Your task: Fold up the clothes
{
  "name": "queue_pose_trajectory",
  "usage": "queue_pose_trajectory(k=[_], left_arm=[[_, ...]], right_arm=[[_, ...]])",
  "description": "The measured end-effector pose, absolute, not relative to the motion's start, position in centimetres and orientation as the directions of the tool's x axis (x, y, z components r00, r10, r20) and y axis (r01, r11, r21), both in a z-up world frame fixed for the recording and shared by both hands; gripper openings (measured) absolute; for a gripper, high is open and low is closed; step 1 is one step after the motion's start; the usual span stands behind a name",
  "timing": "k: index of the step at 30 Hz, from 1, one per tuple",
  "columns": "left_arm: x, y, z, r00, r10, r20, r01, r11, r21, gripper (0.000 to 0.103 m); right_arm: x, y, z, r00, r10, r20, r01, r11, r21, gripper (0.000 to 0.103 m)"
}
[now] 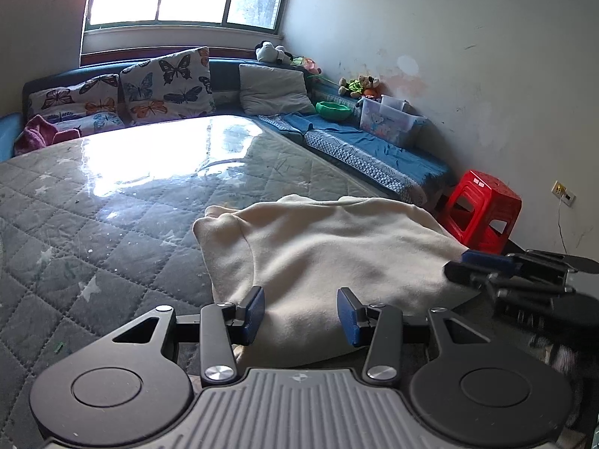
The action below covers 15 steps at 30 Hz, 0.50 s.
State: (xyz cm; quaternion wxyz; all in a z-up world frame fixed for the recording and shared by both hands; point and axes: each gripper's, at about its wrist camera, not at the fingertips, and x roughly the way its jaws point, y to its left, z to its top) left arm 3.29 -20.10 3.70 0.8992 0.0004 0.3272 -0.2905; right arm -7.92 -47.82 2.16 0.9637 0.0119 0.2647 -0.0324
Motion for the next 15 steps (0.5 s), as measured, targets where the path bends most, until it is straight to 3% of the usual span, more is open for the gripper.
queue_pose_trajectory(k=[5,15], left_arm=[[3.3,-20.0,3.4,0.613,-0.521,-0.594,0.526,0.830,-0.185,0.046],[4.7,-18.7,4.3,0.629,-0.514,-0.584,0.470,0.849,-0.242,0.046]], right_arm=[[-8.1,-50.1,1.3,0.841,-0.045,-0.539,0.116,0.988,0.099,0.028],[-7.4,-49.1,1.7,0.844,-0.052,-0.534,0.112,0.990,0.081,0.029]])
